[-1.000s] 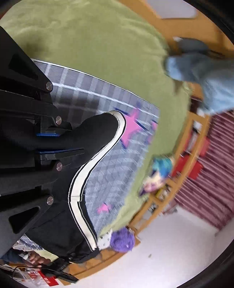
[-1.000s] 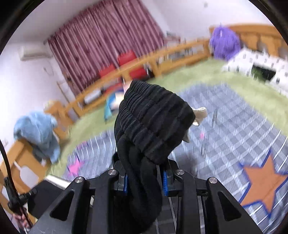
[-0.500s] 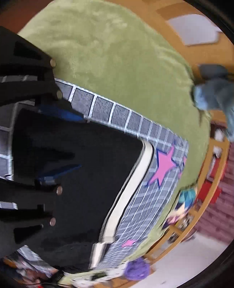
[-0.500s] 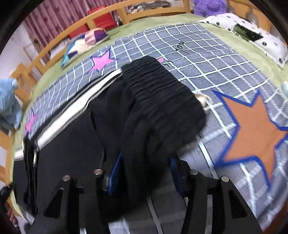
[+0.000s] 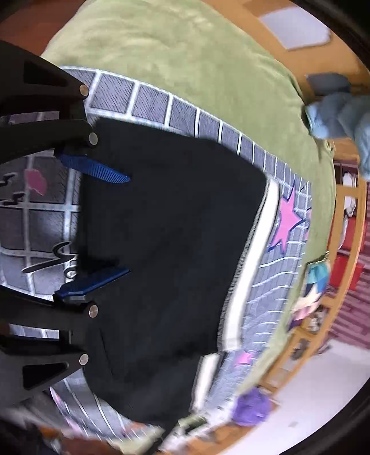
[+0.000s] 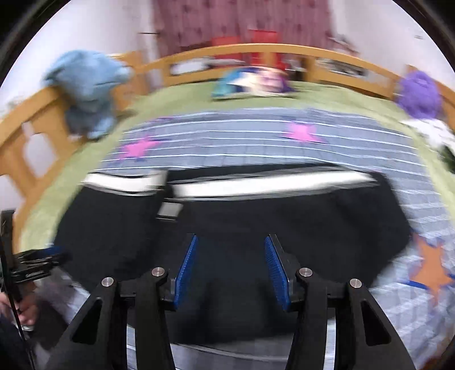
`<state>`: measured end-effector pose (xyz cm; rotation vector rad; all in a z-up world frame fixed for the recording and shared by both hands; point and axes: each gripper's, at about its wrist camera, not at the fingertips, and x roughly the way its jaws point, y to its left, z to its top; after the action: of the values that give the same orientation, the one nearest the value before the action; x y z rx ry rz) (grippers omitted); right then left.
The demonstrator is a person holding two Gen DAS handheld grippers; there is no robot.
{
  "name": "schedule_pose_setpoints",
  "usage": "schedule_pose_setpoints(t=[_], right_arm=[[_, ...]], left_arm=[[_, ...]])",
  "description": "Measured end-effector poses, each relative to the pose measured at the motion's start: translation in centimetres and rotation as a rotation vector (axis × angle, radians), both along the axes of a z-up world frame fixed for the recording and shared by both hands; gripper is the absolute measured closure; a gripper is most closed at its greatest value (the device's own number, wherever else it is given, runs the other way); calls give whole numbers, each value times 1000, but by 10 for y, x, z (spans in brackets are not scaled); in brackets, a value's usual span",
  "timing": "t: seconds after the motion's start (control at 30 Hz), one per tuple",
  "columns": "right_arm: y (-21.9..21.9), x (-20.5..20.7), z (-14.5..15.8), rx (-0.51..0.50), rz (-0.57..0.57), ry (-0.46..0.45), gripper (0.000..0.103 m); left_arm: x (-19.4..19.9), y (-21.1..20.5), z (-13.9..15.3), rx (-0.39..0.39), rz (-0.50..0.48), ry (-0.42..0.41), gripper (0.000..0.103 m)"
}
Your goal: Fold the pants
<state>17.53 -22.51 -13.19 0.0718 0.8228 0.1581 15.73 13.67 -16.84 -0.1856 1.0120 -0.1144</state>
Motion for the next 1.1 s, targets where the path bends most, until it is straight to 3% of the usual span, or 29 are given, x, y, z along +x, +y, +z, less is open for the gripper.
schedule_pose_setpoints(t=[0.1, 0.17, 0.2, 0.23, 0.3, 0.43, 0.53, 0.63, 0.83, 0.9, 1.0, 1.07, 1.1], right_arm=[[47, 5, -13, 83, 117, 31, 54], [71, 10, -33, 94, 145, 97, 75], [82, 11, -49, 76, 166, 166, 100], [86, 6, -58, 79, 181, 199, 99], [86, -13, -57, 82, 189, 158, 99], [64, -32, -42, 249, 226, 144, 100], [69, -30, -61, 200, 225, 217, 98], [73, -28, -61, 175, 245, 233, 94], [80, 6, -16, 80, 229, 61, 63], [84, 30, -17, 65, 204, 36, 63], [91, 69, -38, 81, 159, 78, 65], [99, 84, -56, 41, 149, 122, 91], [102, 88, -63, 2, 144, 132, 94]], left_arm=[[-14, 20, 7, 0, 57, -30, 43], [-23, 35, 5, -30, 91, -23, 43], [-25, 42, 3, -49, 103, -13, 43], [-29, 48, 0, -70, 113, -4, 43], [-35, 56, -4, -88, 127, 4, 43], [-44, 62, -11, -136, 147, 2, 43], [-39, 60, -14, -176, 134, 11, 43], [-36, 57, -13, -145, 130, 5, 43], [-28, 65, -10, -177, 152, -22, 42], [-24, 66, -10, -192, 155, -23, 42], [-23, 64, -9, -184, 154, -26, 42], [-21, 65, -10, -177, 157, -26, 42], [-18, 64, -11, -170, 159, -21, 42]])
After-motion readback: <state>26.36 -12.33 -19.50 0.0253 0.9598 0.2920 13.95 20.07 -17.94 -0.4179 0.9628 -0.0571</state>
